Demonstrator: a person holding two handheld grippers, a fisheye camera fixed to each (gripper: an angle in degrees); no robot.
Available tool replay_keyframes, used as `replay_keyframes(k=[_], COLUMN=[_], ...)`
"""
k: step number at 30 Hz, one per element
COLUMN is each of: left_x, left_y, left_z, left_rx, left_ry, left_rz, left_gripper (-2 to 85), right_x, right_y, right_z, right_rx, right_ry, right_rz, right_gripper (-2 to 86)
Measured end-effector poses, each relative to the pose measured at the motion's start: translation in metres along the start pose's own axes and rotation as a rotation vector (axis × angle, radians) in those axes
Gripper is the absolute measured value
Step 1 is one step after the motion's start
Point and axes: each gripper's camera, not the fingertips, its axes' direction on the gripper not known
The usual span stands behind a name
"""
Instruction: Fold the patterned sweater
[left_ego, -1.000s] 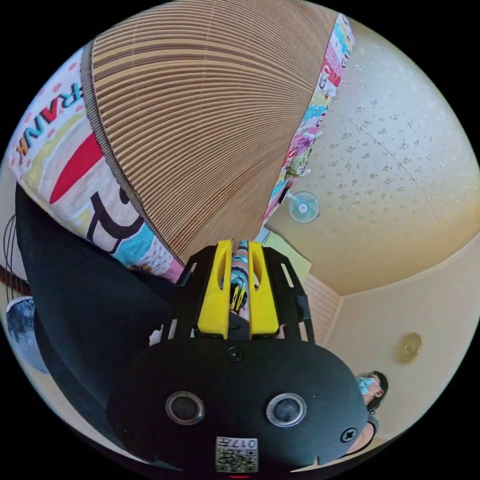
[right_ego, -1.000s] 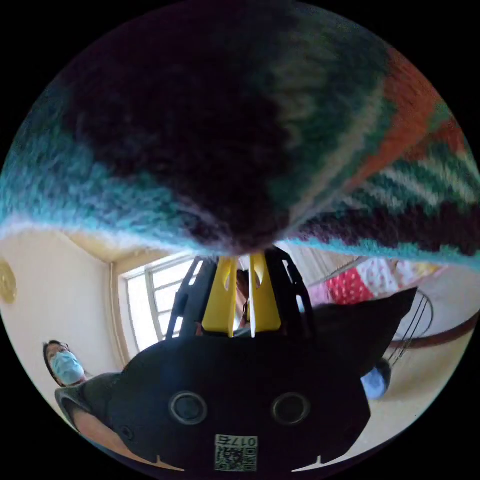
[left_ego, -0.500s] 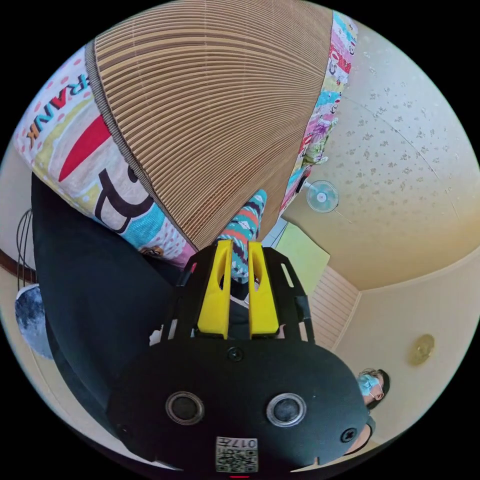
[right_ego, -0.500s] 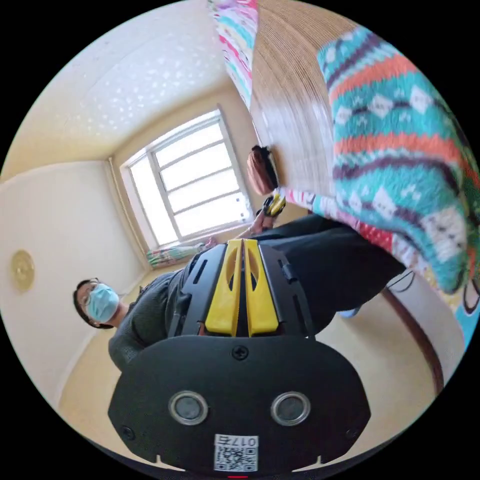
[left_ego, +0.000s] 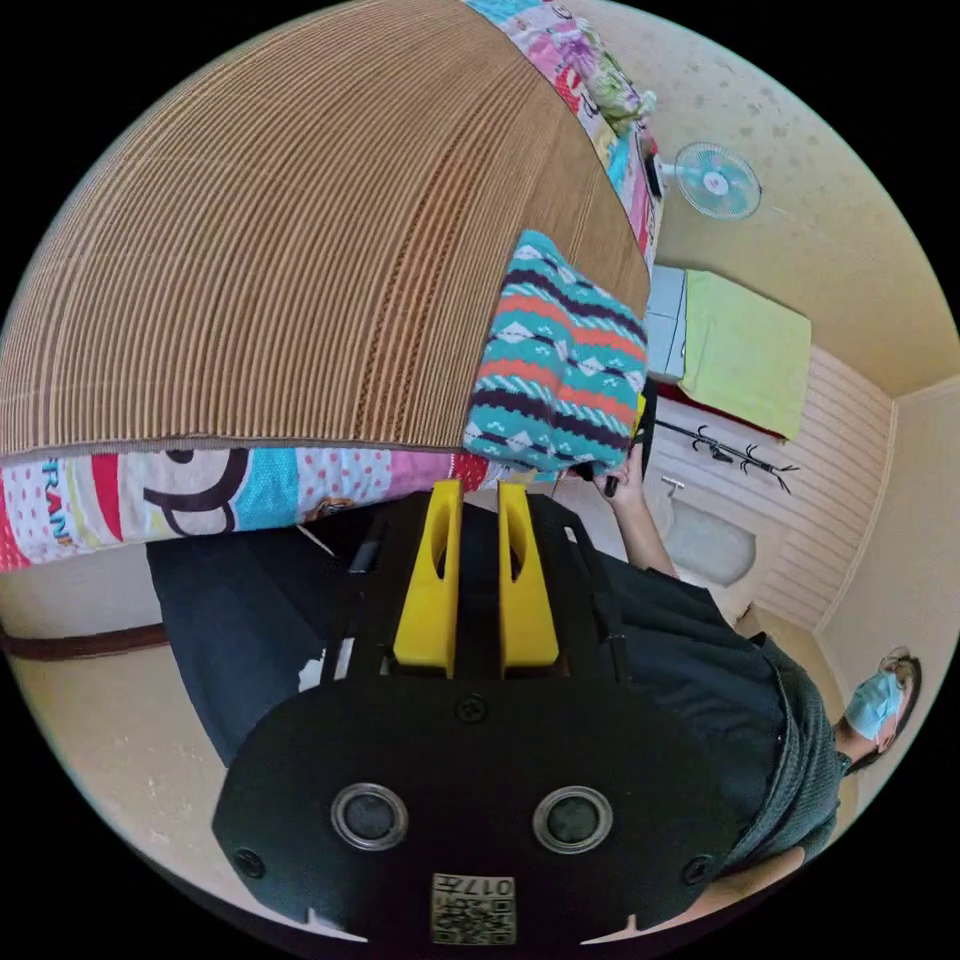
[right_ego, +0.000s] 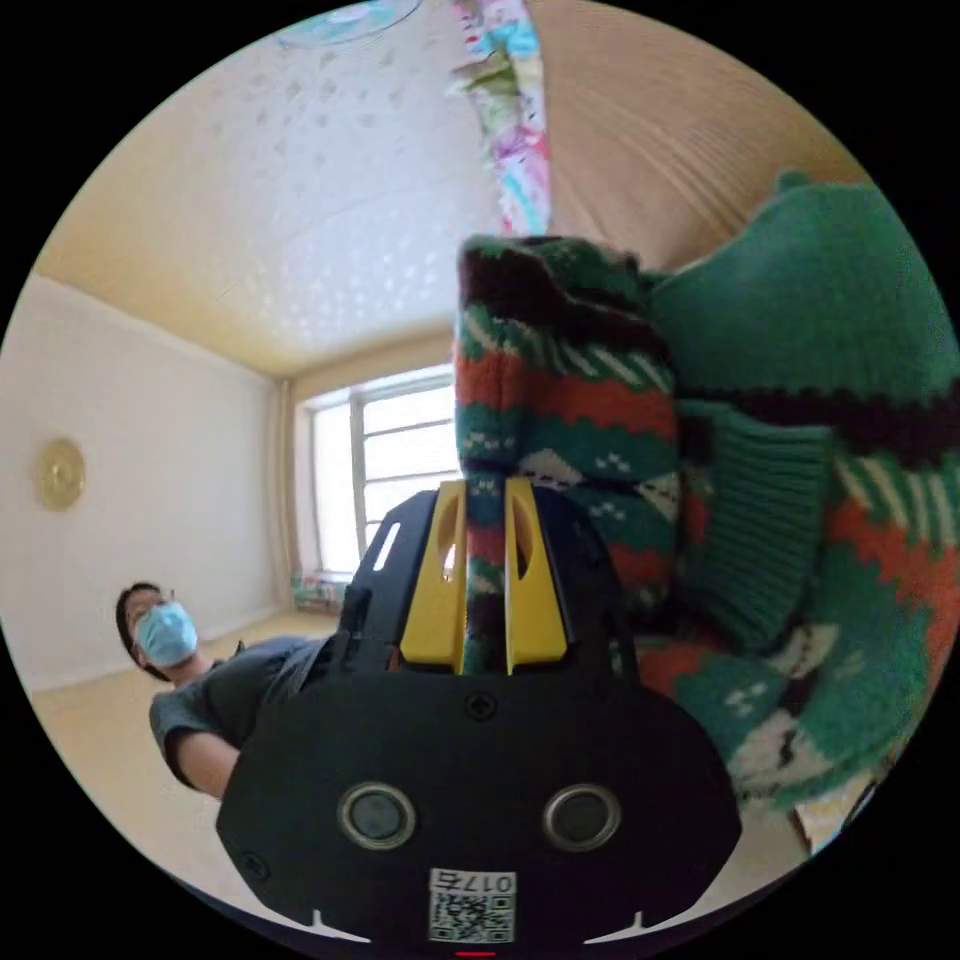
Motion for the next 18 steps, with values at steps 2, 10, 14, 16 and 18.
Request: replay_keyframes(k=[2,10,14,16,18], left_x=[0.014,0.014,-0.025,-0.021,0.001], left_y=[-0.019,-0.106,-0.123,-0.131,-0.136], left_z=[0.025,0.086,0.113,0.124,0.124], left_rx=[-0.019,0.092,0.077,0.061,0.038], left_ry=[0.029,0.317,0.346,0.370,0.367], left_rz=[0.059,-0.057,-0.263,-0.139,0.051], left_gripper=[8.8,22.5,7.8,5.2,4.7], right_x=[-0.008,0.031,0.055,0.060,0.053], right_y=[0.016,0.108,0.135,0.148,0.158], right_z=[0.047,0.203,0.223,0.226,0.232], right_rx=[-0.198,-0.725,-0.772,-0.764,-0.767], right_ry=[0.004,0.276,0.303,0.273,0.212], right_rz=[-0.088,-0.179,-0.204,-0.246,-0.318], right_gripper=[6.5,5.9,5.7,5.5,5.4])
